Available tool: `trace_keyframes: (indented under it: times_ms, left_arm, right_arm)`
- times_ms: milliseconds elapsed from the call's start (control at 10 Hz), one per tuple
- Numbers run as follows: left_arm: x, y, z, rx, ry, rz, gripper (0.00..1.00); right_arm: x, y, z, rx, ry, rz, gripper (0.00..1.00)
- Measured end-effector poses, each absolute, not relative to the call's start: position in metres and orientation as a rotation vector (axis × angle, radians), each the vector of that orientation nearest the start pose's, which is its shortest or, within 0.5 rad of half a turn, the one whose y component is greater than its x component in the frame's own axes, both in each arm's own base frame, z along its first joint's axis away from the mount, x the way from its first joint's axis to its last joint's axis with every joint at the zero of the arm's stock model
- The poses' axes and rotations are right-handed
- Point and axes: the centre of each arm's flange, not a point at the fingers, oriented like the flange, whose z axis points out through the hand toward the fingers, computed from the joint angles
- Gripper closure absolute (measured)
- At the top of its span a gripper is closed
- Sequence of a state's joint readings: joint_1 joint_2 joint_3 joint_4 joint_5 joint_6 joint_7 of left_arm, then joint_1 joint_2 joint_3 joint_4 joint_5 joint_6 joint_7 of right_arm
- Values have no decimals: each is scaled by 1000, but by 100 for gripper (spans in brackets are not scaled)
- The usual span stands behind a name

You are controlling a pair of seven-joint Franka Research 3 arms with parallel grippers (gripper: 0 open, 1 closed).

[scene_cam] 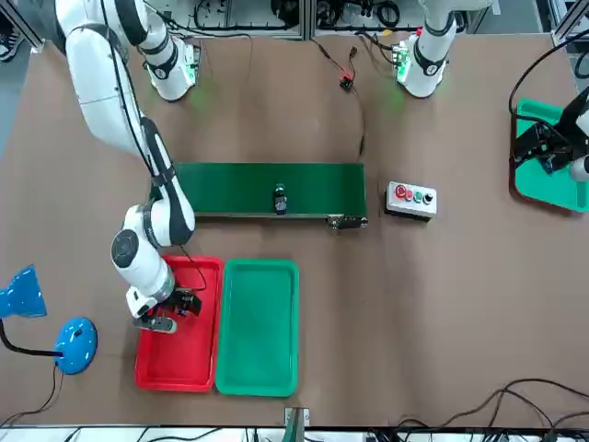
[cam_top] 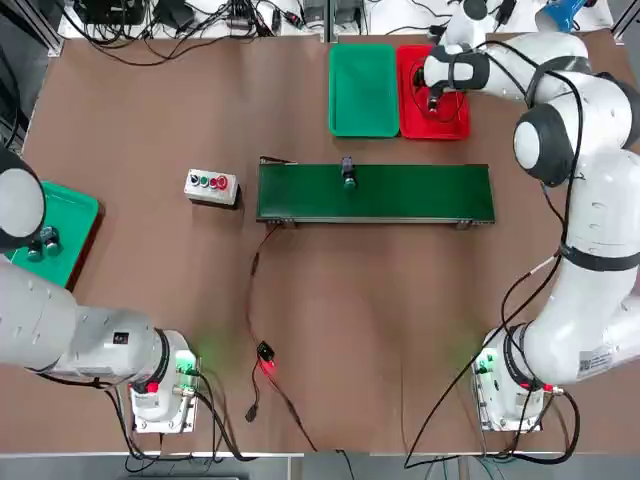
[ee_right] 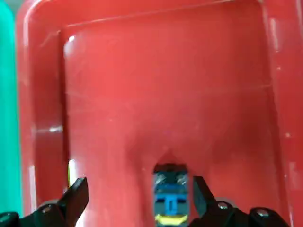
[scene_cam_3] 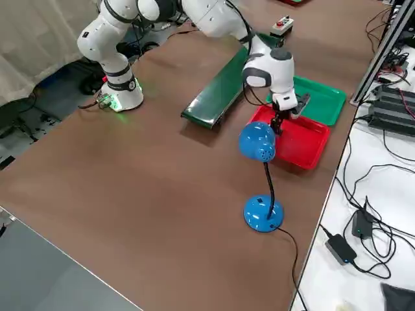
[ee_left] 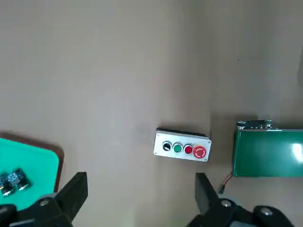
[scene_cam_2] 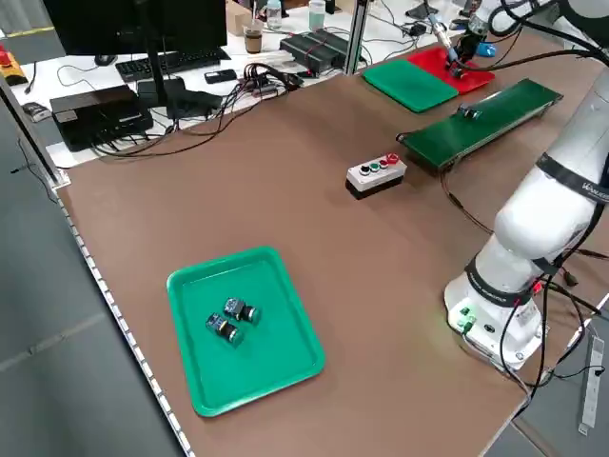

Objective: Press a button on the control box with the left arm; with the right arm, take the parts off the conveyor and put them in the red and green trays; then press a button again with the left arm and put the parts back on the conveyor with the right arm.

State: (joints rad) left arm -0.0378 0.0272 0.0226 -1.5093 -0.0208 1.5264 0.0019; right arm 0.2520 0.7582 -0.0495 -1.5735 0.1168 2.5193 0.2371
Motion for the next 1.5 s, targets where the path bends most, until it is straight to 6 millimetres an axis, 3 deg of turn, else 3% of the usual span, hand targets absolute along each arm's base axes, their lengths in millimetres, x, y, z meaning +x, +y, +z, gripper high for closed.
trace_keyframes:
  times_ms: [100,300,500,600,800,900,1100,1300,1500]
  left_arm:
    - [559,-11,635,-3162,28,16,0]
    - [559,-11,635,-3162,29,15,0]
    - [559,-11,635,-3162,29,15,0]
    - [559,-11,635,-3162,28,15,0]
    - [559,-10,635,-3162,24,14,0]
    - [559,-9,635,-3162,23,14,0]
    - [559,-11,635,-3162,28,14,0]
    - [559,-11,635,-3161,29,14,0]
    - [559,-11,635,-3162,28,14,0]
  right_arm:
    - [702,158,234,-3043,141,-234,1]
    - [691,183,303,-3038,79,-157,1]
    - [659,231,370,-3032,23,-79,1]
    - [642,252,395,-3028,29,-35,1]
    - [612,288,423,-3004,91,31,1]
    - [593,311,426,-2998,124,56,2]
    - [549,353,409,-2970,154,34,3]
    - [497,382,368,-2937,186,-51,3]
    - [459,404,336,-2907,228,-101,3]
